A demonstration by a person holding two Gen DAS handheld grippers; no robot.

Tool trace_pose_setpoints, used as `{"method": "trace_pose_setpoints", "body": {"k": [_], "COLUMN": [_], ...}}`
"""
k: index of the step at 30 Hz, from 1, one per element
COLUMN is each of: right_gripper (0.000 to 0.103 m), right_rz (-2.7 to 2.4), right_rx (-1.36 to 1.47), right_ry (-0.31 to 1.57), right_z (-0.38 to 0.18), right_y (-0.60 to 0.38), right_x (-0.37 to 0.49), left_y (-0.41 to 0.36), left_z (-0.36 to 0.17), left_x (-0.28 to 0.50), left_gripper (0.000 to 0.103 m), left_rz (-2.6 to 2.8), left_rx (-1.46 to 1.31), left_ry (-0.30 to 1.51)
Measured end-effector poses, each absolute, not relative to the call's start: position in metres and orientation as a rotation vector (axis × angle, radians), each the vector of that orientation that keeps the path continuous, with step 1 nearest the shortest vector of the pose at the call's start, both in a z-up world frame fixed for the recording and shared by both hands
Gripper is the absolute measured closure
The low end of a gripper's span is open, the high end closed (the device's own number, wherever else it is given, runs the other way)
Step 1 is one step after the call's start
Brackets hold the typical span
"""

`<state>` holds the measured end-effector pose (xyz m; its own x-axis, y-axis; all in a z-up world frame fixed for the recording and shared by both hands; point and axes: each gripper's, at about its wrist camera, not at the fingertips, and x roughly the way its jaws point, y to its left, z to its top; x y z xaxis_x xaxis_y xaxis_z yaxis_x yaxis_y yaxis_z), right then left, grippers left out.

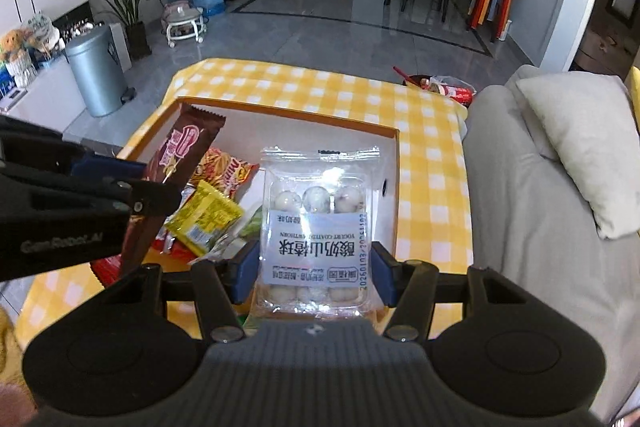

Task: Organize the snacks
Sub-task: 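Carry both held snacks up and lower them into the orange box, then open both grippers to release the snacks inside the box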

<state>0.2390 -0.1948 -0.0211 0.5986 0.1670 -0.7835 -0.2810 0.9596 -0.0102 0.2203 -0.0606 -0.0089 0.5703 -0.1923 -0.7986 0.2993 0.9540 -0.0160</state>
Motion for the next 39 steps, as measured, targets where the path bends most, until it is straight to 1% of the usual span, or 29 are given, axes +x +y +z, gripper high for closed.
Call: {"method": "trace_pose_setpoints", "body": {"k": [8,20,33,39], "right_gripper": [0.048,0.047,0.046,0.045], "right_rz": [0.262,0.306,0.336,0.338], "right_rx": [-0.270,-0.472,-0.571,-0.609], "right_ry": [0.924,0.989,1.063,1.055], "right_z": [-0.053,-0.105,-0.137,-0.140], "right_y": [-0.181,-0.161,-0.149,-0.144], "right_x": [0.289,0.326,0.345,0.344], "left_y": [-0.066,-0.063,-0.061,-0.062], "left_z": [-0.038,-0.093,-0.132,-0.135], "left_x": [0.268,0.319,0.341,0.346], "left_gripper": [0.078,0.078,0.078,0.078], "left_rz": [-0.310,-0.330,-0.331,-0.334], "left_rx": [0.195,0.192,0.165,0.160], "left_ry": [0.982,1.125,1.234,1.240]}}
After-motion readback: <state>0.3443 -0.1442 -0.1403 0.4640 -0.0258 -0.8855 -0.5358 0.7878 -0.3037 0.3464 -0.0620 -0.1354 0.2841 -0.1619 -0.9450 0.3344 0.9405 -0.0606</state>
